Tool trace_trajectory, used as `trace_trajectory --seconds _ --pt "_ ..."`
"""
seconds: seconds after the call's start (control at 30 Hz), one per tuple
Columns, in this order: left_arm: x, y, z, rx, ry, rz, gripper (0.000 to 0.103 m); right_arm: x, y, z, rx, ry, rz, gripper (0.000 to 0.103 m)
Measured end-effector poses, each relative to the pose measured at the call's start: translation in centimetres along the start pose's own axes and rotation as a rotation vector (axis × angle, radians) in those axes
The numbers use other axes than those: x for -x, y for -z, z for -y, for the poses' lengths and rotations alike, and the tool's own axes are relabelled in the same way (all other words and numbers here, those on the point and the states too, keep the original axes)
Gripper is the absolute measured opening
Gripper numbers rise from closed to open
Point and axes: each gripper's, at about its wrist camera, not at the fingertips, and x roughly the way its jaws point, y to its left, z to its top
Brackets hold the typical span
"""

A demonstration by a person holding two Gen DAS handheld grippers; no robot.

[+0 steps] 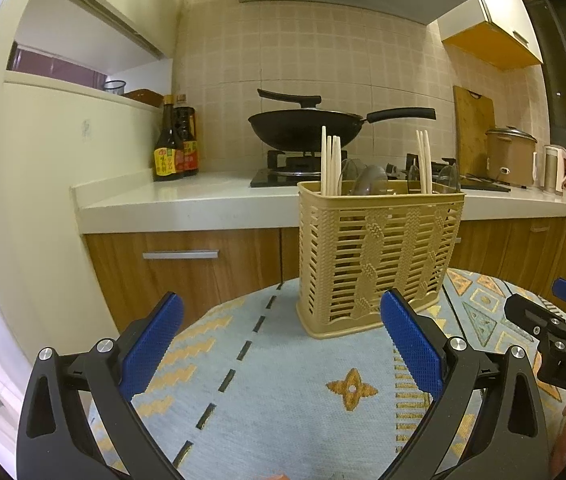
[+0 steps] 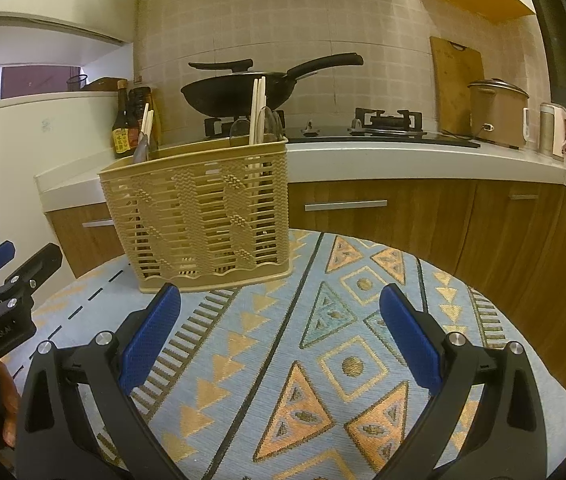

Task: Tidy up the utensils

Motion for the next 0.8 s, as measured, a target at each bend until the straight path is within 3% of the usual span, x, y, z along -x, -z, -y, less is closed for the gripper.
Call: trace_trajectory --seconds 0.8 --pt "0.24 0.06 0.30 -0.010 -0.004 0.008 0.095 0.41 0.06 -0.57 0.032 0.013 0.014 0.095"
